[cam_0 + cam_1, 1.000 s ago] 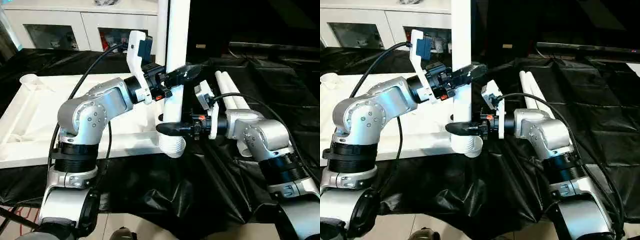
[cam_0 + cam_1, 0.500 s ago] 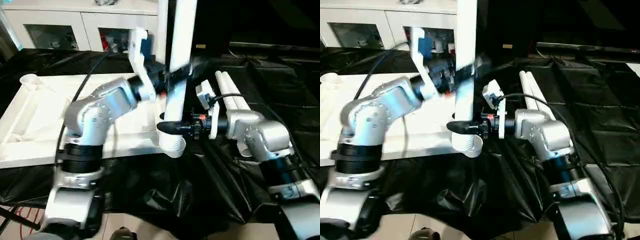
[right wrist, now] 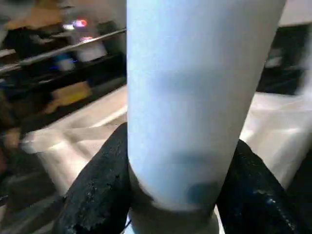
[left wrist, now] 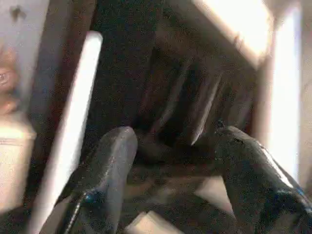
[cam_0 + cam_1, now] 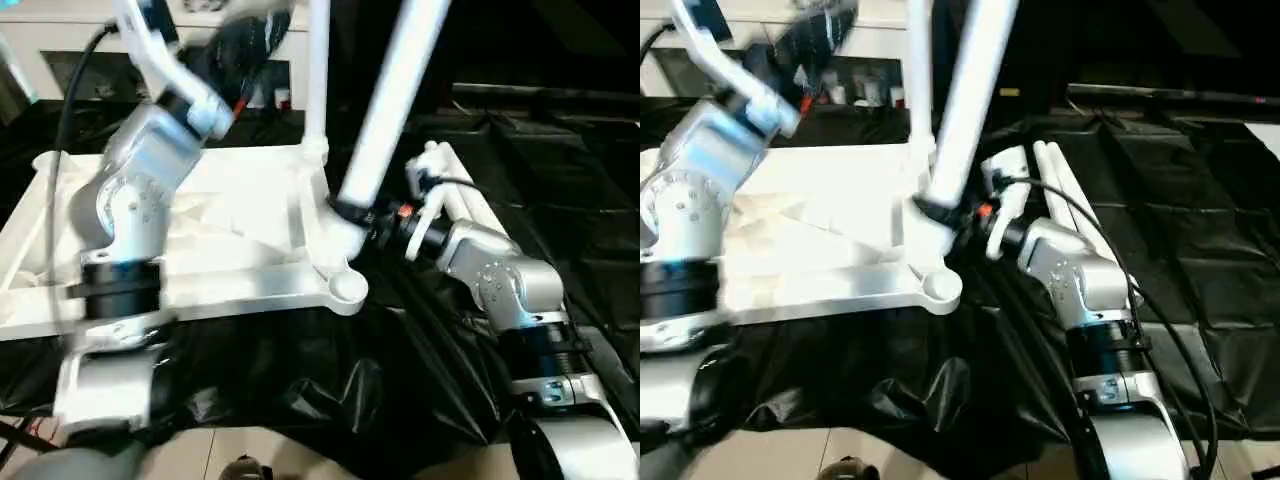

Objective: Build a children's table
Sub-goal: Pick table leg

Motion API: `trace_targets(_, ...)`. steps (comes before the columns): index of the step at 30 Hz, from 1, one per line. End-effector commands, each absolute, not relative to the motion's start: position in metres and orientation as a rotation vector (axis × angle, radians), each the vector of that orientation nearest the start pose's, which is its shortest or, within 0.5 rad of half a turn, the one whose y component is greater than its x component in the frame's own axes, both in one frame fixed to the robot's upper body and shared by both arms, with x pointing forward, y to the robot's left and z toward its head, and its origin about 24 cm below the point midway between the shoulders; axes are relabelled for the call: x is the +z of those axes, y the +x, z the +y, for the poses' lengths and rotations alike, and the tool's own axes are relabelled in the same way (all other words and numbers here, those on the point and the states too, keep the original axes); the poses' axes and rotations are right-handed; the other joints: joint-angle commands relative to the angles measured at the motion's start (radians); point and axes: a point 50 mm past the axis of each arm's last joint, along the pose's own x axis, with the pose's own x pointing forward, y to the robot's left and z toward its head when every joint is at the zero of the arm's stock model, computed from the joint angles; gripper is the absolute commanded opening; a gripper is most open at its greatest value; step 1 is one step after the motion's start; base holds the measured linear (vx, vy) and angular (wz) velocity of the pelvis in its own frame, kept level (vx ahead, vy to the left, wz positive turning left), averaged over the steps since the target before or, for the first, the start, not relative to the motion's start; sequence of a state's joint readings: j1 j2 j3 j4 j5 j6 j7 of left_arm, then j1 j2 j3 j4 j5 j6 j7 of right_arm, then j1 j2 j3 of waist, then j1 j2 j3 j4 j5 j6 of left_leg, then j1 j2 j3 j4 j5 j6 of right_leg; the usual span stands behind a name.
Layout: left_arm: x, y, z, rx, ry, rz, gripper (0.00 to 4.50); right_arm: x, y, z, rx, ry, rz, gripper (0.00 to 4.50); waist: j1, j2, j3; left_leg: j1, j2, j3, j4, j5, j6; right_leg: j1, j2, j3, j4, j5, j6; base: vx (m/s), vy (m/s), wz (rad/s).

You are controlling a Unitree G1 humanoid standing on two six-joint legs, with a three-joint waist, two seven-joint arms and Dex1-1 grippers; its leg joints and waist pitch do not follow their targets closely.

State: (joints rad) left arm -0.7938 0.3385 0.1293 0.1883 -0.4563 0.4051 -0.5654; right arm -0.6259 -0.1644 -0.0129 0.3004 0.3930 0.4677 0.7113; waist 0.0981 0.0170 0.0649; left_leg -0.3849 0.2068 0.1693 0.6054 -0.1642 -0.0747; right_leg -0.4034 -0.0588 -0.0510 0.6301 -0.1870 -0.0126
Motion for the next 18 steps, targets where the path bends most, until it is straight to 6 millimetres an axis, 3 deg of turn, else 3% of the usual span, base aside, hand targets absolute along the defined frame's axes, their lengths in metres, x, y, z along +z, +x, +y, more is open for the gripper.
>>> trace_targets(1, 0.176, 0.354, 0.150, -0.751, 0.188, -0.044, 3.01, 0.126, 0.347, -0.109, 0.776, 0.211, 0.040, 1.89, -0.005, 0.008, -0.084, 0.022, 0.013, -0.005, -0.067, -0.158, -0.037, 0.050, -0.061, 0.036, -0.070, -0.161, -0.141, 0.000, 0.000, 0.00)
trace_targets(5, 0.150, 0.347, 0.154, -0.819, 0.258, 0.060, 3.01, 0.125, 0.348, -0.109, 0.705, 0.177, 0.011, 1.89, -0.008, 0.014, -0.089, 0.020, 0.014, -0.004, -0.067, -0.142, -0.050, 0.049, -0.064, 0.039, -0.063, -0.105, -0.161, 0.000, 0.000, 0.00)
trace_targets(7, 0.133, 0.338, 0.155, -0.914, 0.290, 0.123, 3.01, 0.120, 0.347, -0.109, 0.665, 0.141, 0.019, 1.89, -0.009, 0.008, -0.089, 0.020, 0.012, -0.001, -0.067, -0.133, -0.047, 0.051, -0.062, 0.039, -0.059, -0.047, -0.186, 0.000, 0.000, 0.00)
trace_targets(14, 0.102, 0.318, 0.153, -1.155, 0.368, 0.279, 3.01, 0.107, 0.341, -0.105, 0.651, 0.120, 0.029, 1.89, -0.013, 0.008, -0.080, 0.022, 0.013, 0.000, -0.074, -0.199, -0.044, 0.047, -0.065, 0.044, -0.068, -0.151, -0.179, 0.000, 0.000, 0.00)
trace_targets(18, 0.086, 0.317, 0.162, -1.218, 0.426, 0.390, 3.01, 0.101, 0.336, -0.102, 0.682, 0.159, 0.096, 1.89, -0.015, 0.018, -0.080, 0.025, 0.012, -0.001, -0.075, -0.213, -0.048, 0.048, -0.065, 0.046, -0.069, -0.161, -0.172, 0.000, 0.000, 0.00)
